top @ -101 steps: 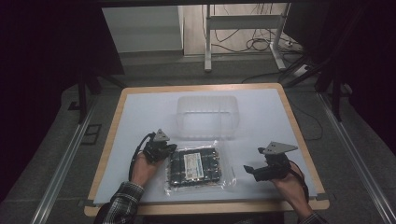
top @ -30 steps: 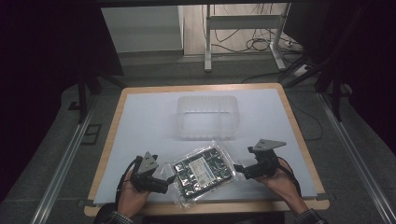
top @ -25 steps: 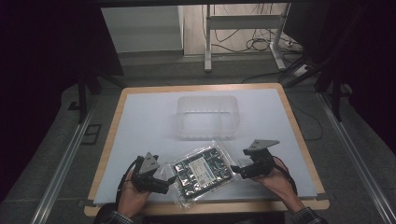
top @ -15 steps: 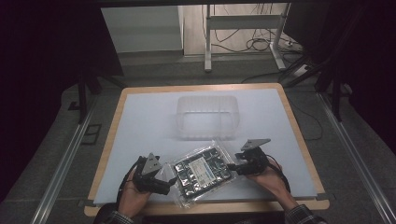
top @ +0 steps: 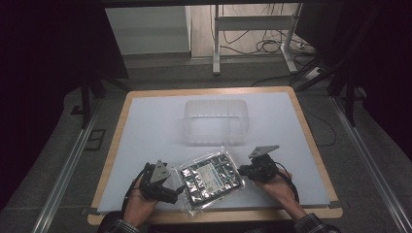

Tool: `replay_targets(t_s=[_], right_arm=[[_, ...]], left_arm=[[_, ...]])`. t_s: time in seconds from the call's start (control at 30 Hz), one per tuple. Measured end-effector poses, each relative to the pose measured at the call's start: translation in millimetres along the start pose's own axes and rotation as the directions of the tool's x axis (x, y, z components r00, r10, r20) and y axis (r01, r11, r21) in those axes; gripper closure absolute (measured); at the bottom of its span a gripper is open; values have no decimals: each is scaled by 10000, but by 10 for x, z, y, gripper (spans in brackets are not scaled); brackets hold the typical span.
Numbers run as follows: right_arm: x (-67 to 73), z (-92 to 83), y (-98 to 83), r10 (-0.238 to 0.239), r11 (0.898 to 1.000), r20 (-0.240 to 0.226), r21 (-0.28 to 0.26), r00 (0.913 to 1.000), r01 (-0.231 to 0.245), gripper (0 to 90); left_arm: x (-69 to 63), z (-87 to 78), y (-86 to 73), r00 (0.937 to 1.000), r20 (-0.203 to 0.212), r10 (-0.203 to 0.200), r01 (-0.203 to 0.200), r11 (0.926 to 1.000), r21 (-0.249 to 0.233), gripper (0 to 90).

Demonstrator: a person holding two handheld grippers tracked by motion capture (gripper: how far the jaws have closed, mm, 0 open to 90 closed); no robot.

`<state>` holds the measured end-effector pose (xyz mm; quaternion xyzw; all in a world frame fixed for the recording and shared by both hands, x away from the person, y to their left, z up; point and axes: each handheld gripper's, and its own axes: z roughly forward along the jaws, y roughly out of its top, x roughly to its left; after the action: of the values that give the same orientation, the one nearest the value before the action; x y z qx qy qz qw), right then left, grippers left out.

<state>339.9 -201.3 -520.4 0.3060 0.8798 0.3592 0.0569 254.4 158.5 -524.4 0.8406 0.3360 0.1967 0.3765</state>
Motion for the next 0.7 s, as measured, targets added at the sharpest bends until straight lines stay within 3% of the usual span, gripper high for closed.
replay_targets(t_s=[0.13, 0.4, 0.5, 0.7], right_arm=[[0, -7, 10, 405, 9992, -37, 47, 9992, -405, 883], [108, -137, 113, -198, 9996, 291, -175, 9994, 203, 887], [108, -170, 139, -106, 9997, 188, -234, 9998, 110, 888], [88, -341, 225, 366, 9969, -488, -674, 9981, -398, 888]], left_arm=[[-3, -4, 1, 10000, -14, 34, -34, 10000, -45, 2], [-3, -45, 16, 10000, -68, 3, -3, 9999, -131, 9], [-12, -49, 19, 10000, -99, 5, -7, 9998, -179, 9], [-25, -62, 27, 9995, -261, 148, -155, 9995, -266, 8]])
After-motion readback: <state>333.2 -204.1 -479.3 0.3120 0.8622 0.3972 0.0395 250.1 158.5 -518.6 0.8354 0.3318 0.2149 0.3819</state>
